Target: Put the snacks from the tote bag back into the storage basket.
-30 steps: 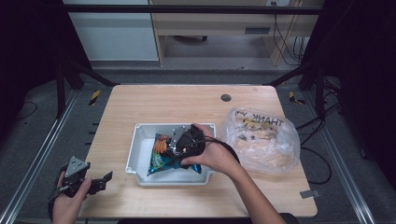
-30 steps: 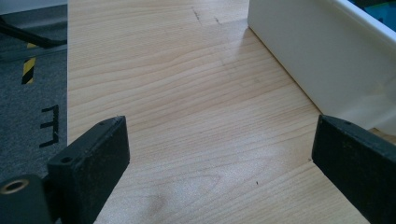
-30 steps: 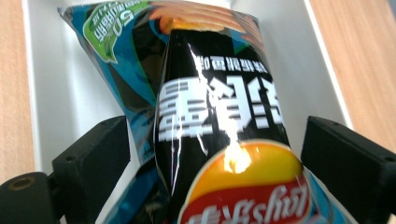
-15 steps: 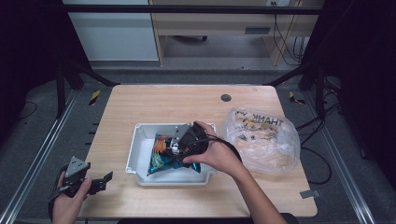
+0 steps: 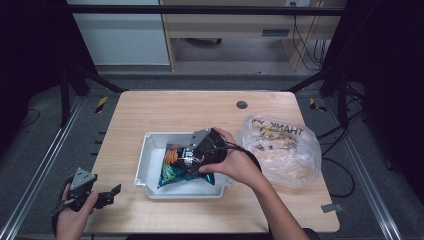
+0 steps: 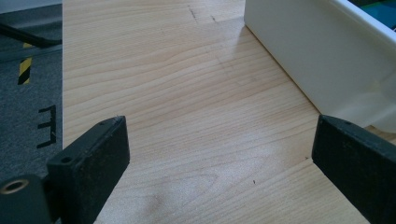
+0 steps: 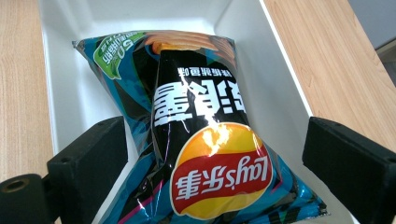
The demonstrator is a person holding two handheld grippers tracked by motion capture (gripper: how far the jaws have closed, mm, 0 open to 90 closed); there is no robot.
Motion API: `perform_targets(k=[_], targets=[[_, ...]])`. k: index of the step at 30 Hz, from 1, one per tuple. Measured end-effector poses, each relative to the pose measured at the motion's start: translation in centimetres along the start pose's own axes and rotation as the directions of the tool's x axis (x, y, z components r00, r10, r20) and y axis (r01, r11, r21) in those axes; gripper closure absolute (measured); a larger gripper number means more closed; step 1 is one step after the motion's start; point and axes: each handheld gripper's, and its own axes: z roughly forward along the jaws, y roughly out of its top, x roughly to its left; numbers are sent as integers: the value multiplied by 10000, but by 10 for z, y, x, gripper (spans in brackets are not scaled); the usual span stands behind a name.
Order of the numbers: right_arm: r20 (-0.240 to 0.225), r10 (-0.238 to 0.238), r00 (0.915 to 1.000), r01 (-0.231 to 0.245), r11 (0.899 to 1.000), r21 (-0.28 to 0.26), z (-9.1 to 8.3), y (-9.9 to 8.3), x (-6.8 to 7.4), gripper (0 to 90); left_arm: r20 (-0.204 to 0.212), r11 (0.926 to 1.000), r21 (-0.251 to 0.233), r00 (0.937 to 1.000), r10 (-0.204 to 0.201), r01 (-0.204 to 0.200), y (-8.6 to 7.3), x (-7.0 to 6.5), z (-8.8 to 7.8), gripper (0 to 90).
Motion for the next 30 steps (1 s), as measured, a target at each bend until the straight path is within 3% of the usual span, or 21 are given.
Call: perform_targets(k=[30], targets=[[224,319,9992,-306,9978,-580,-22,0,-4,71,68,10000,52,10000,-2,1,0,-1,1,39]])
